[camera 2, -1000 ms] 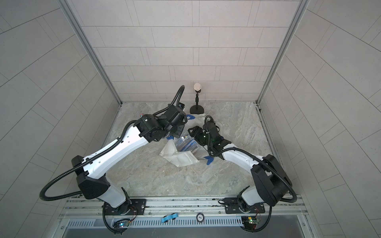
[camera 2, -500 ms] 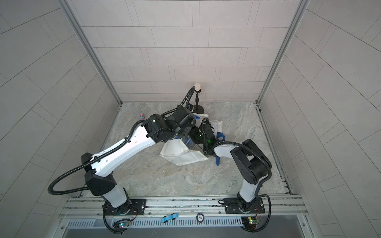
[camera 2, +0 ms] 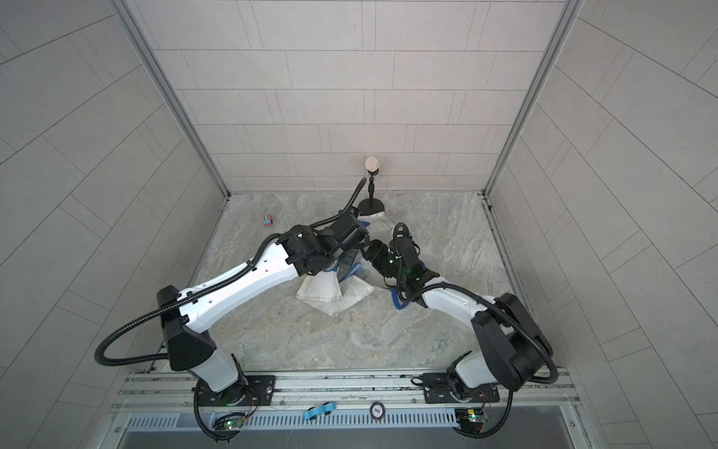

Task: Take out the compass set from the canvas bag
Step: Adjust the canvas bag at the center of the board.

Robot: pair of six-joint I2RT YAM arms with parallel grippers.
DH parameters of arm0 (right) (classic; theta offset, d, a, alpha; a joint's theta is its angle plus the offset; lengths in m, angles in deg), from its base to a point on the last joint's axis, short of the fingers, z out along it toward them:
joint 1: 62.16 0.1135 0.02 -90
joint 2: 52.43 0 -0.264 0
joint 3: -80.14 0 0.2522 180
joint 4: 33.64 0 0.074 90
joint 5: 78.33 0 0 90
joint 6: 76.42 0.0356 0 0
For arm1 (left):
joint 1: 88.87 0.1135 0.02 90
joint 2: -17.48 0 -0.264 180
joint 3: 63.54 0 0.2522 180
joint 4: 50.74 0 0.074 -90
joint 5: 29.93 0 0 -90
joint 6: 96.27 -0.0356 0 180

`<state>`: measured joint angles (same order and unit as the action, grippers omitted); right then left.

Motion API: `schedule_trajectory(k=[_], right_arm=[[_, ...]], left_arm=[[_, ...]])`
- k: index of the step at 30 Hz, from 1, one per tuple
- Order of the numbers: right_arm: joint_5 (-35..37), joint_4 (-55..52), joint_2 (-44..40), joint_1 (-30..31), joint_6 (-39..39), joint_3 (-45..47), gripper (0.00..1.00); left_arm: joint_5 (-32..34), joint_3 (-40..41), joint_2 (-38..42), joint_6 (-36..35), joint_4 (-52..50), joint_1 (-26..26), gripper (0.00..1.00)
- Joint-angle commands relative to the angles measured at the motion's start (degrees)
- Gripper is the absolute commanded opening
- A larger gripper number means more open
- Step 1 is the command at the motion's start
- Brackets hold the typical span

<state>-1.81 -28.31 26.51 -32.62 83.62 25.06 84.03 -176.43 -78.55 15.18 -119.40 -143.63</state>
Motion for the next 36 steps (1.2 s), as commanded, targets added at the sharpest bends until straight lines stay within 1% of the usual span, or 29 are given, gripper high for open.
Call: schedule_trajectory(k=[1,3,6,10,12,14,17,18,20,21,24,27,29,32,34,36], right_arm=[[6.4,-16.2,-3.0,-0.2,-4.2,-0.5,0.70],[0.1,-13.9,-1.7,-1.4,-3.8,-1.2,0.68],[-7.8,-12.3,3.0,-1.2,-3.4,-5.4,0.56],[-13.0,-10.8,6.5,-0.1,-1.3,-8.6,0.46],[-14.5,-8.8,6.5,0.6,0.2,-7.9,0.44],[-14.7,-7.4,5.0,2.1,0.5,-6.4,0.44],[-13.4,-8.8,2.2,3.8,-0.8,-4.3,0.46],[-12.8,-8.1,1.0,3.9,-0.7,-2.9,0.49],[-10.6,-7.7,-1.7,3.3,-0.3,-0.3,0.59],[-9.1,-7.9,-3.2,3.0,-0.3,0.8,0.64],[-6.3,-7.4,-6.6,1.4,-0.1,3.5,0.71],[-5.0,-7.1,-9.9,-0.4,0.5,5.5,0.72],[-4.5,-7.0,-12.1,-2.0,0.7,8.6,0.74],[-3.5,-9.5,-15.8,-5.0,1.2,11.3,0.83],[-2.8,-10.5,-18.7,-6.4,0.3,13.0,0.88],[-2.4,-11.4,-22.3,-6.7,-2.0,13.8,0.88]], left_arm=[[3.1,-2.6,0.0,2.2,2.1,-0.2,0.00],[4.2,-4.0,-0.1,2.4,2.3,-0.5,0.00],[5.2,-7.8,-1.0,1.7,2.5,-0.8,0.00],[5.1,-14.6,-4.2,-0.4,2.7,-1.0,0.00],[5.2,-18.5,-6.8,-1.2,2.9,-1.0,0.00],[5.4,-22.8,-9.9,-2.0,2.4,-1.0,0.00],[6.2,-30.0,-15.5,-2.4,-0.4,-0.5,0.00],[6.2,-32.7,-17.4,-2.4,-2.2,-0.3,0.00],[6.1,-36.8,-20.1,-2.4,-5.2,-0.3,0.00],[5.6,-37.4,-20.8,-2.3,-6.1,-0.3,0.00],[4.0,-34.2,-19.8,-1.2,-6.3,-0.2,0.00],[2.4,-27.1,-16.2,-0.7,-3.7,-0.3,0.00],[1.9,-22.3,-13.3,-0.8,-1.9,-0.3,0.00],[0.5,-15.8,-9.5,-0.7,0.5,-0.3,0.00],[-0.5,-13.1,-7.9,-0.4,1.5,-0.4,0.00],[-1.2,-11.2,-7.1,-0.1,1.8,-0.4,0.00]])
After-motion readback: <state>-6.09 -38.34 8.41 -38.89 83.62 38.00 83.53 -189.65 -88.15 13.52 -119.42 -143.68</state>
